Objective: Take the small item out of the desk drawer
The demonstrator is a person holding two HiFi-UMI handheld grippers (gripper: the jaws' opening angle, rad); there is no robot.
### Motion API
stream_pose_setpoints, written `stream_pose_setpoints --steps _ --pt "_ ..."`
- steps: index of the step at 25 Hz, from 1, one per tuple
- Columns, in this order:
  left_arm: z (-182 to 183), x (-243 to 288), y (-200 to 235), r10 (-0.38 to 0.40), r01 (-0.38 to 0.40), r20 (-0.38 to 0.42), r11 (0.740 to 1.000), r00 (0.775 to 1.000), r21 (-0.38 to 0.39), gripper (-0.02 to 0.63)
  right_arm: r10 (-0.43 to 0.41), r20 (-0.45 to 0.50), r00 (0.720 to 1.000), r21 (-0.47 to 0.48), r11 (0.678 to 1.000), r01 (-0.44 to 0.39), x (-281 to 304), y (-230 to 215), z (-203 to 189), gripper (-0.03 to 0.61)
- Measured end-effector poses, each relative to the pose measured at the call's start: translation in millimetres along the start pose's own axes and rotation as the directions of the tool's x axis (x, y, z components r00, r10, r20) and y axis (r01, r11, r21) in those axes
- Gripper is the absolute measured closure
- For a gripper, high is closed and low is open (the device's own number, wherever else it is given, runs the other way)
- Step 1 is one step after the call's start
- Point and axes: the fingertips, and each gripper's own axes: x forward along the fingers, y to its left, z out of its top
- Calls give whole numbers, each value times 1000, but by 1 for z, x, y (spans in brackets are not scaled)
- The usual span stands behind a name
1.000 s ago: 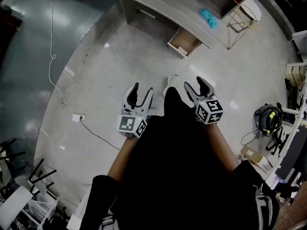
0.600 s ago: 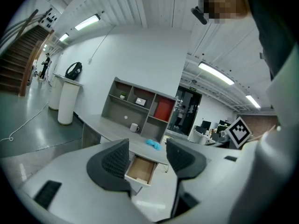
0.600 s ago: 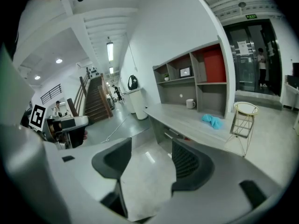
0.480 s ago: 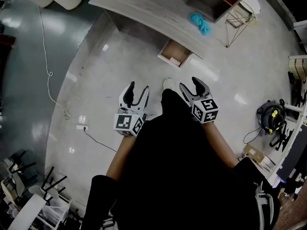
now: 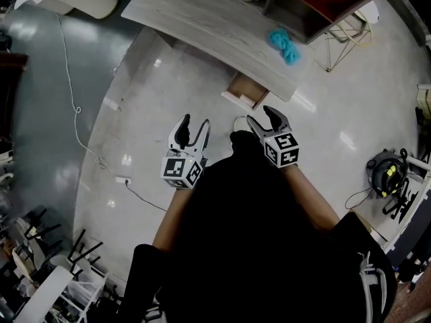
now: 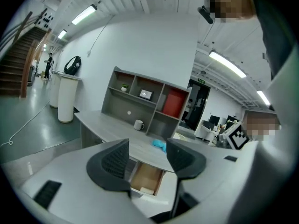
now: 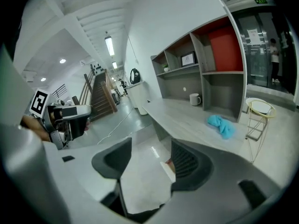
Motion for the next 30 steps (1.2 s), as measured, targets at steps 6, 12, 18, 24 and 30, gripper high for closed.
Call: stream_pose_setpoints --steps 6,12,18,24,30 --pt "3 42 2 17 -17 -35 1000 999 1 387 22 -36 999 -16 1000 -23 29 -33 8 324" --pt "-8 57 7 37 -37 -83 999 996 -3 387 73 -133 988 14 997 -72 64 -56 -10 324" --pt "-23 58 15 25 -30 -102 998 994 -48 387 -2 -252 968 -60 998 -14 109 -84 -48 325" --pt "-61 77 41 -14 1 -160 997 987 -81 387 -16 -402 915 -152 987 -49 157 -83 -96 325" --pt "-84 107 66 -38 19 -154 992 987 -122 387 -17 -466 885 -109 993 -39 206 -86 -126 324"
